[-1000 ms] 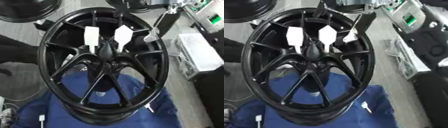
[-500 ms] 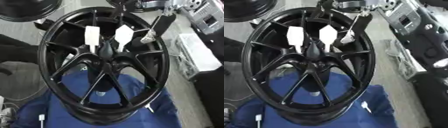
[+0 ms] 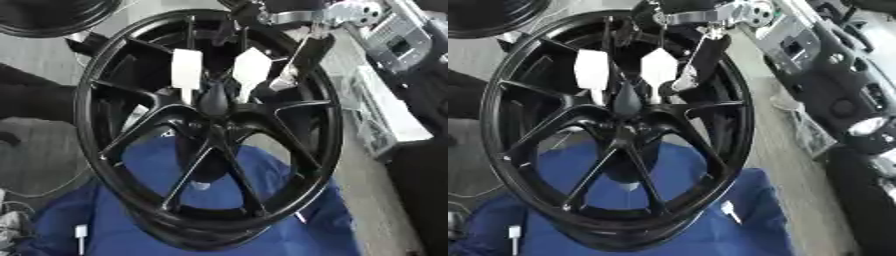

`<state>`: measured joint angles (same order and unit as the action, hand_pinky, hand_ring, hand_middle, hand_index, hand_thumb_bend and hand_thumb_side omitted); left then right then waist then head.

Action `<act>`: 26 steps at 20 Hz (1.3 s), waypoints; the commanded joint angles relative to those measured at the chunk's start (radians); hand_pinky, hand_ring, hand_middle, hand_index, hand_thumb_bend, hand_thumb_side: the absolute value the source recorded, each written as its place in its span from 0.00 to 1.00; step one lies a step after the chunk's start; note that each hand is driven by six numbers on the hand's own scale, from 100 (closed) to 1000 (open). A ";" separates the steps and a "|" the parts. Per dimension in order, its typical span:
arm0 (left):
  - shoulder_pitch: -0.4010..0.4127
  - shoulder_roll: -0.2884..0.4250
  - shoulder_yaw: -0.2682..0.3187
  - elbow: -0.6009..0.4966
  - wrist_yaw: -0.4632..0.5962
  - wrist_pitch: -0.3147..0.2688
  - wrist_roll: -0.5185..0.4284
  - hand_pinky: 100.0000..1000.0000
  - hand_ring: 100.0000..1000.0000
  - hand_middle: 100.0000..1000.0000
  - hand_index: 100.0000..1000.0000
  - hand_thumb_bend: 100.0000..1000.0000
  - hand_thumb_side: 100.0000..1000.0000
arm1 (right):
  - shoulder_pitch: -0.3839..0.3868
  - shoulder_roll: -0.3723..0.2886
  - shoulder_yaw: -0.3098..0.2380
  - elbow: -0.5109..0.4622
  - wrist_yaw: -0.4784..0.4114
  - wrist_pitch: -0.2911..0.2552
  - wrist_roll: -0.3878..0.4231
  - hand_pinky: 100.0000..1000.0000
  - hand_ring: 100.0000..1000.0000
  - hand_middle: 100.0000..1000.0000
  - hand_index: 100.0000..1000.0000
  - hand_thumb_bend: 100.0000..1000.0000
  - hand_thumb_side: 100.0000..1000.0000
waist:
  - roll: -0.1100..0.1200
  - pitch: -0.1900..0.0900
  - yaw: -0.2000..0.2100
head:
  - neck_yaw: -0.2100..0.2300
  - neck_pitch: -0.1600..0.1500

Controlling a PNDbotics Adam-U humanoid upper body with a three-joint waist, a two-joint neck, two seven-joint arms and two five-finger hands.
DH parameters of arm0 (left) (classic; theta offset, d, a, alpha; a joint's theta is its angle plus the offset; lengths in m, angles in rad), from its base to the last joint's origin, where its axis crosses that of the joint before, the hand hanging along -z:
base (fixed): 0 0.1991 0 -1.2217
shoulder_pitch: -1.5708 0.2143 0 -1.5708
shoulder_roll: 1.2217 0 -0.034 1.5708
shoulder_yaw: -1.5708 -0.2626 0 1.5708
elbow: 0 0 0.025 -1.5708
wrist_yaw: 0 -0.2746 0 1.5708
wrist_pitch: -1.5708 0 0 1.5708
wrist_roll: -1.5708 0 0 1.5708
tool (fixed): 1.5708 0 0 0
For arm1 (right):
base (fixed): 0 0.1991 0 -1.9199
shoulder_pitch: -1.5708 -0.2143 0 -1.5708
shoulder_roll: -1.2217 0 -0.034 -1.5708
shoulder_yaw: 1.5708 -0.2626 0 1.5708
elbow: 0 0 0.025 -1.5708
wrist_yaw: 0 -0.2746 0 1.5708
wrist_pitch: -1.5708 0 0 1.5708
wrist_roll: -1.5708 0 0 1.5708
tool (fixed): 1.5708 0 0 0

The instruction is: Pull the pin out of the wheel hub.

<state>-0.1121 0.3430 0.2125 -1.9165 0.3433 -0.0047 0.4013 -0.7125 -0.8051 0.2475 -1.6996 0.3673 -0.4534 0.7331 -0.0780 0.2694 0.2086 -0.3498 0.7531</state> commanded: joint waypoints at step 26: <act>-0.006 0.012 -0.003 -0.012 -0.007 0.005 -0.019 0.85 0.66 0.72 0.82 0.11 0.75 | -0.020 -0.075 -0.021 -0.007 0.038 -0.157 0.157 0.79 0.71 0.65 0.77 0.36 0.33 | 0.015 0.001 0.003 | -0.036 -0.036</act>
<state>-0.1130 0.3415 0.2063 -1.9162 0.3398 0.0016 0.3863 -0.7207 -0.8411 0.2453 -1.6919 0.4097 -0.4557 0.7307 -0.0698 0.2838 0.2114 -0.3812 0.7272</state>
